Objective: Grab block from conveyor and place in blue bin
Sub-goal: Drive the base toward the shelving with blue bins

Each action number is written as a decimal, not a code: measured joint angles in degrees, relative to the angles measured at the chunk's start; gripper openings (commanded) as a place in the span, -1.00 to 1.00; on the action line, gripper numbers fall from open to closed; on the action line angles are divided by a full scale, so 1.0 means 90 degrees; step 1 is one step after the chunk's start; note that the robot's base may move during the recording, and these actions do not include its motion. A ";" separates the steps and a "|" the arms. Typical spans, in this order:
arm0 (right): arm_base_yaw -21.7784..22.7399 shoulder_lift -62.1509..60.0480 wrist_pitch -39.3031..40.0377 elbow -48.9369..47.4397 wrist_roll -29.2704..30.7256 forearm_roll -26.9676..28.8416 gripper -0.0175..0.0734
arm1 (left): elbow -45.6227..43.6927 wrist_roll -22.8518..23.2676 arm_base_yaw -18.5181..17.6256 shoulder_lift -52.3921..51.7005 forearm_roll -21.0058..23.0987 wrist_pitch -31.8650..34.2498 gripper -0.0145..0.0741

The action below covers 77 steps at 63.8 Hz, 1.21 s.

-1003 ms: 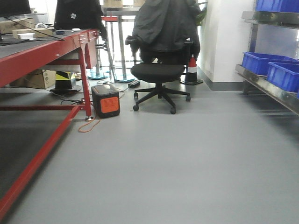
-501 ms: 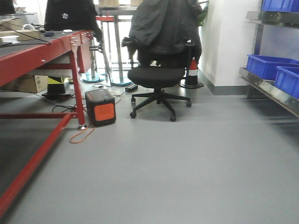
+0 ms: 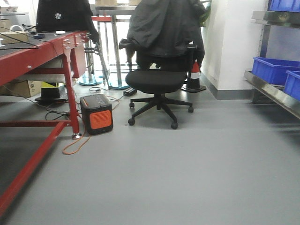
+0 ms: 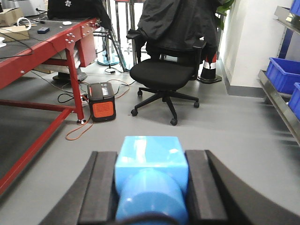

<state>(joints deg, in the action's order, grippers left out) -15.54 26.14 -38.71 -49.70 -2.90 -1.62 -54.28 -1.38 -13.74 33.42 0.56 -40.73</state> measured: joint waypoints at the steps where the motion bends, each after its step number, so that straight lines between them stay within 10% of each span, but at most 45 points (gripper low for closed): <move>1: 0.0000 0.0000 0.0000 0.0000 0.0000 0.0000 -0.97 | 0.0000 0.0000 0.0000 0.0000 0.0000 0.0000 -0.92; 77: 0.0000 0.0000 0.0000 0.0000 0.0000 0.0000 -0.97 | 0.0000 0.0000 0.0000 0.0000 0.0000 0.0000 -0.92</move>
<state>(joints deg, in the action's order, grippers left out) -15.54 26.14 -38.71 -49.70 -2.90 -1.62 -54.28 -1.38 -13.74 33.42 0.56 -40.73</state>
